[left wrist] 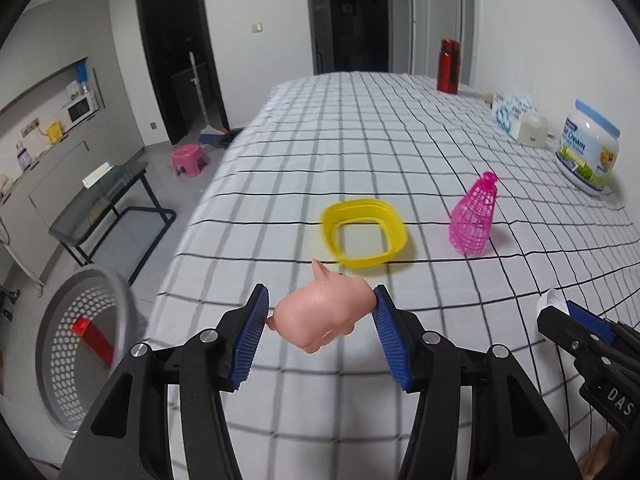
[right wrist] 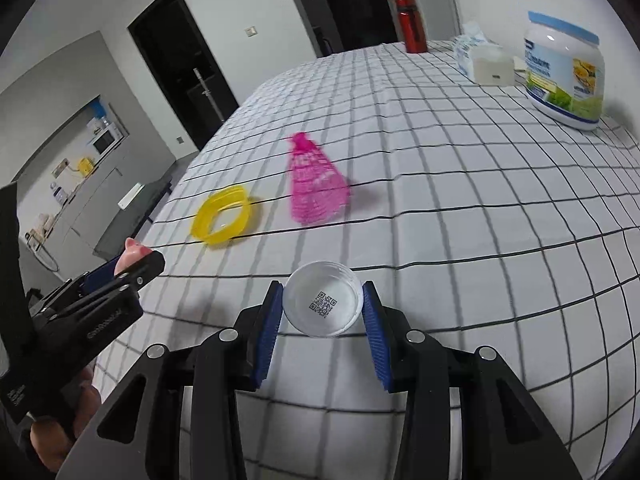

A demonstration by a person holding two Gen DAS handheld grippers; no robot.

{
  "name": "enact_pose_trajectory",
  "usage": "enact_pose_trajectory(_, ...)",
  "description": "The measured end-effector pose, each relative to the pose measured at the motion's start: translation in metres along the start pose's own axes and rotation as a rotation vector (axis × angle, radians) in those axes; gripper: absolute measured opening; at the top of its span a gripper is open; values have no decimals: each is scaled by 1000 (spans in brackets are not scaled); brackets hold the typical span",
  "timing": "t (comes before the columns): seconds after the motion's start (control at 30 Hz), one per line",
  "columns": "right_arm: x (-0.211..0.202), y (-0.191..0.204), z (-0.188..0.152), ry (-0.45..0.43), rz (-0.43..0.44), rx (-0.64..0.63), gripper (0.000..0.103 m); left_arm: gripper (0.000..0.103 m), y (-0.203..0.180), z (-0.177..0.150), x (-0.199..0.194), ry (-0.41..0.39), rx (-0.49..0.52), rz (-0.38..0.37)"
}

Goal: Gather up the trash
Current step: 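Carry lid and pig over the basket and open both tools to drop them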

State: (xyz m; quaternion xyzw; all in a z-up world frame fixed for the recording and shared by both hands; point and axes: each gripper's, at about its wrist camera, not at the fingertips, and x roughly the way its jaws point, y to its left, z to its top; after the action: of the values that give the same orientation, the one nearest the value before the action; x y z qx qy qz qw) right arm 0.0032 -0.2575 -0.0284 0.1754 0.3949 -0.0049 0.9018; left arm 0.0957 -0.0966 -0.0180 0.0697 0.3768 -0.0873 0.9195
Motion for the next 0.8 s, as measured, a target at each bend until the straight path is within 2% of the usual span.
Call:
enact_pose_trajectory(0.3,-4,91,-6,7,94,-133,39,52,77,-21,-42,-49,-89,63)
enact_pose_trajectory(0.57,13,191,-17,45,203,-276,39,52,168,-43,-63,-50,-195,148)
enact_pose_trajectory(0.8,43,280,-26,96,295,-394,39,52,250,-67,-69,-18,-266,249)
